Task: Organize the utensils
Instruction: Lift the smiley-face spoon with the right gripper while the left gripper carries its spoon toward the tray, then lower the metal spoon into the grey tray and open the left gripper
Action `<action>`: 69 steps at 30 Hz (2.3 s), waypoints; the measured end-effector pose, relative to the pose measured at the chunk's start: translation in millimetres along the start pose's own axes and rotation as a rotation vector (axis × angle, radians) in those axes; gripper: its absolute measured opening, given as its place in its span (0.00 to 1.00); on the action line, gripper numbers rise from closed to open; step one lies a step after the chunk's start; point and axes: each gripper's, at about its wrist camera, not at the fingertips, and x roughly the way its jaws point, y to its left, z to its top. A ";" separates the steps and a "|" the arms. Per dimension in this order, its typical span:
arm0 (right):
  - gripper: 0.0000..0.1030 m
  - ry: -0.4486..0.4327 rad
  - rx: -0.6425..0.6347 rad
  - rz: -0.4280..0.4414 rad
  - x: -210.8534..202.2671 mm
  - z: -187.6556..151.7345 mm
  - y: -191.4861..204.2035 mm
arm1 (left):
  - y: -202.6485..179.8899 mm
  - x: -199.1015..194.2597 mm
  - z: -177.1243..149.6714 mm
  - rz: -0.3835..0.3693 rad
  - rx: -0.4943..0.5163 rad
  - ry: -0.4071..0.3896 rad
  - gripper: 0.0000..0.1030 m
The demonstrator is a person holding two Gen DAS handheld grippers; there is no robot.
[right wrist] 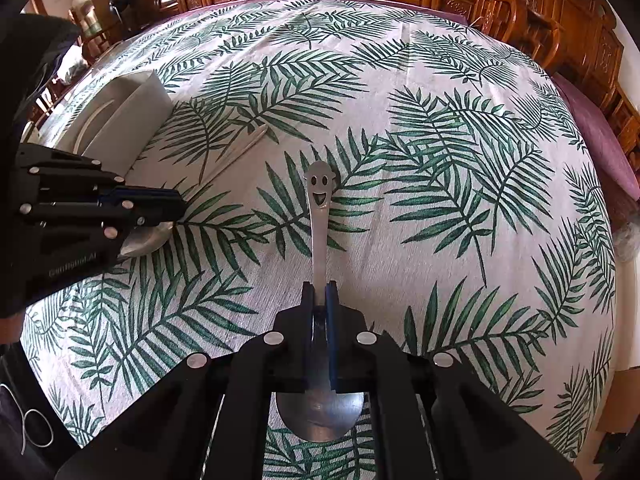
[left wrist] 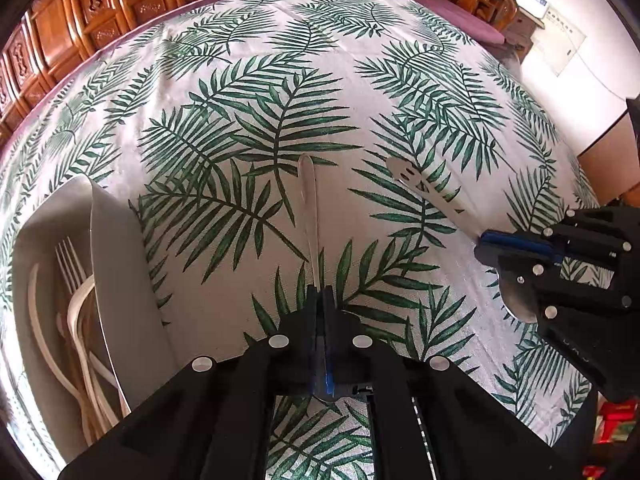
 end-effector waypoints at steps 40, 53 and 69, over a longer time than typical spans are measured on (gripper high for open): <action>0.07 -0.084 0.050 0.020 -39.8 -33.4 3.8 | -4.6 -5.0 0.6 0.023 0.034 -0.003 0.01; 0.07 -0.108 0.039 0.008 -54.8 -31.6 16.0 | 6.2 -67.5 -4.5 -0.021 0.008 -0.141 0.01; 0.07 -0.173 -0.038 0.056 -76.1 13.3 81.0 | 87.1 -129.8 -39.5 0.037 -0.117 -0.246 0.01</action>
